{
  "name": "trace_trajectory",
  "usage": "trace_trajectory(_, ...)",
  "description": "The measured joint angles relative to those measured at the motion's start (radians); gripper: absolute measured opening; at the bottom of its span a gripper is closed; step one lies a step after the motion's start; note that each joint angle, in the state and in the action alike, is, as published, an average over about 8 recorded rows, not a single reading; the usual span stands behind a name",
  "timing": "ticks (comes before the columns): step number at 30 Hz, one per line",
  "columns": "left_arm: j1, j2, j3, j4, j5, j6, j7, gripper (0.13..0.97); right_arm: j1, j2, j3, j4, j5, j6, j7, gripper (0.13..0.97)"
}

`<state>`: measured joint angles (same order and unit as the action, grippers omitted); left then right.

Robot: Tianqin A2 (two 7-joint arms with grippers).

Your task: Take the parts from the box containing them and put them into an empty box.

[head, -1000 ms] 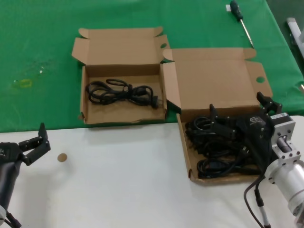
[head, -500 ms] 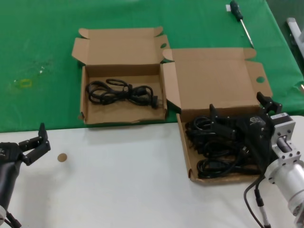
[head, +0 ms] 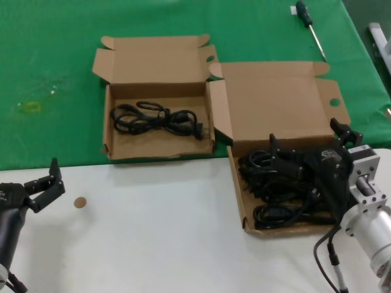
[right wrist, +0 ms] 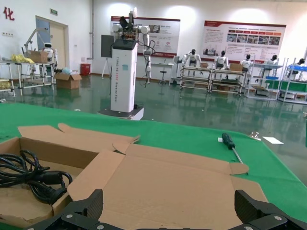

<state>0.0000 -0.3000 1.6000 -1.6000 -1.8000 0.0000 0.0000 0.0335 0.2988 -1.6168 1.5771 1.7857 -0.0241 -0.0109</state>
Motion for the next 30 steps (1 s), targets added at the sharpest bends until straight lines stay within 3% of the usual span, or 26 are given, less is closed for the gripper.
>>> trace_trajectory(30, 0.0, 0.0, 0.0, 0.0, 0.0, 0.0, 0.0, 0.966, 0.0, 0.0, 0.0, 0.0, 0.0, 0.0, 0.0, 0.966)
